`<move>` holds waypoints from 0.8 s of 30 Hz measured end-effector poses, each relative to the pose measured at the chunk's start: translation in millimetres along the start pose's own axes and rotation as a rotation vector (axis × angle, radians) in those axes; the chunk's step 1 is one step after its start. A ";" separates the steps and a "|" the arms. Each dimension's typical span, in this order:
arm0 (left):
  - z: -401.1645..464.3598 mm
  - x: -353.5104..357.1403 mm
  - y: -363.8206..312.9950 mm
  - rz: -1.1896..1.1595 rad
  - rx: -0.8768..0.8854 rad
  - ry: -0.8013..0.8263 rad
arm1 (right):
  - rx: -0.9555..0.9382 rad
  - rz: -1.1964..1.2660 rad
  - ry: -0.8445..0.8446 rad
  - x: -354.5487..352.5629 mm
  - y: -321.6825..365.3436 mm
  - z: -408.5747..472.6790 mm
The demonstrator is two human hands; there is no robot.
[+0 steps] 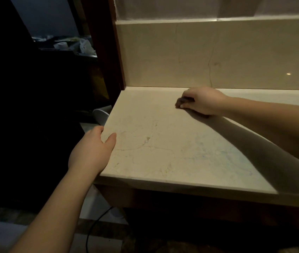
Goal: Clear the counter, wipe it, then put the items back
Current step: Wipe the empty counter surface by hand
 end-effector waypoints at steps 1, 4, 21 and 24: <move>-0.1 -0.2 -0.6 0.003 0.000 0.000 | 0.027 -0.021 -0.004 -0.5 -1.6 6.9; -0.7 -0.6 -1.0 0.000 -0.004 -0.005 | -0.022 -0.005 -0.025 -1.4 11.5 3.6; 2.6 4.4 4.0 0.004 0.032 -0.028 | -0.224 0.068 -0.022 -4.7 44.4 -32.6; 3.0 5.5 5.2 0.009 0.032 -0.039 | -0.298 0.081 0.031 -4.7 50.3 -49.7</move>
Point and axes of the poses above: each hand's wrist, its own z-axis towards the middle knuckle, its own x-axis out of the palm, y = z × x, the point moved 6 cm from there along z, towards the middle knuckle, and after that the axes turned 8 degrees about -z, right-handed, at the moved point
